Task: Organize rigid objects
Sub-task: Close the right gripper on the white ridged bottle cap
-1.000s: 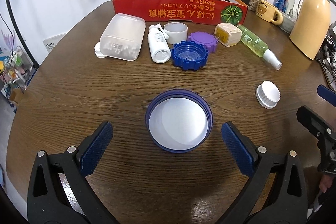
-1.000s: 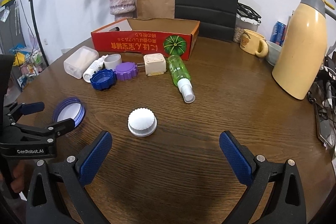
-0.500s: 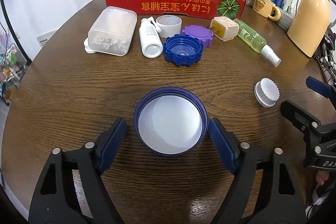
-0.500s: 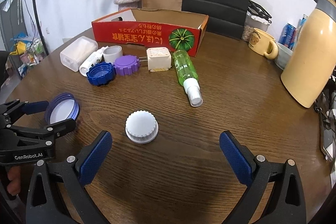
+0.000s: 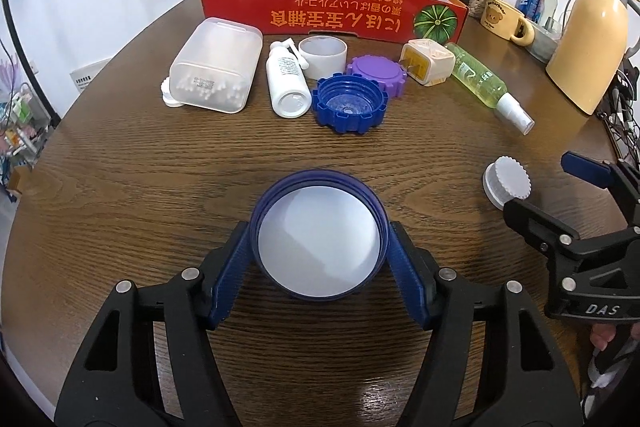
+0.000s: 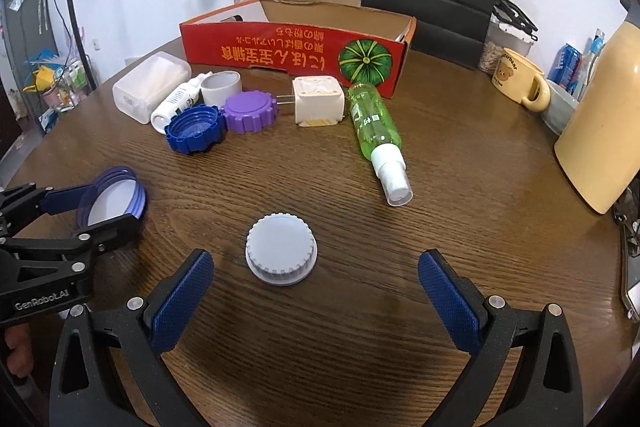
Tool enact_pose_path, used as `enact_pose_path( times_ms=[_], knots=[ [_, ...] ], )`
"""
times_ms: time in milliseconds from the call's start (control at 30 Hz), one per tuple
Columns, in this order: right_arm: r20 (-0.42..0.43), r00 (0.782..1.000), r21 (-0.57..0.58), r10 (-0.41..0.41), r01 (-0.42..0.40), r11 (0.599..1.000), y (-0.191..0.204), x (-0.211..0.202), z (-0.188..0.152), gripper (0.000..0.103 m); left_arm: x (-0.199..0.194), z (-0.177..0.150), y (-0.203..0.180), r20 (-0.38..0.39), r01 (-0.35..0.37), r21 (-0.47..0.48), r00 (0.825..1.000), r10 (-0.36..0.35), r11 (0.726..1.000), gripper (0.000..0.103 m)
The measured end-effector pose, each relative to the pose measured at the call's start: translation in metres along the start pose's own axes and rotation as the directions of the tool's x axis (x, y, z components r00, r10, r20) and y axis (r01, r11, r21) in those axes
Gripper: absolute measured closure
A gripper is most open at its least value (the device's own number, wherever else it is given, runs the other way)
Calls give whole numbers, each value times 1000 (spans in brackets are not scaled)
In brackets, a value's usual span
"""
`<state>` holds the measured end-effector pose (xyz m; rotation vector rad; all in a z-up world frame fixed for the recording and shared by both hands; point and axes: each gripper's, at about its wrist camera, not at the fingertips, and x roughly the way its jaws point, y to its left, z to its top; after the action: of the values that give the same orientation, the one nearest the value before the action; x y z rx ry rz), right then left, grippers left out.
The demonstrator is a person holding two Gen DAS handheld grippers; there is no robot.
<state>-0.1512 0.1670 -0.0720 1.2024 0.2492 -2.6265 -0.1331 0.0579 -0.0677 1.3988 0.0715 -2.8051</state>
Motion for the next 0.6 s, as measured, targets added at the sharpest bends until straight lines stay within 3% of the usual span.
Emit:
enact_pose_path(
  times_ms=[300, 400, 600],
  knots=[
    [-11, 1000, -22, 3, -3, 1000, 8, 9, 2, 0, -3, 0, 2, 9, -4, -9, 1000, 5, 1000, 40],
    [-13, 1000, -29, 21, -22, 999, 11, 11, 4, 18, -3, 0, 2, 11, -4, -11, 1000, 4, 1000, 40],
    [-23, 999, -24, 46, -46, 999, 13, 15, 6, 38, -4, 0, 1, 16, -3, -8, 1000, 3, 1000, 40]
  ],
)
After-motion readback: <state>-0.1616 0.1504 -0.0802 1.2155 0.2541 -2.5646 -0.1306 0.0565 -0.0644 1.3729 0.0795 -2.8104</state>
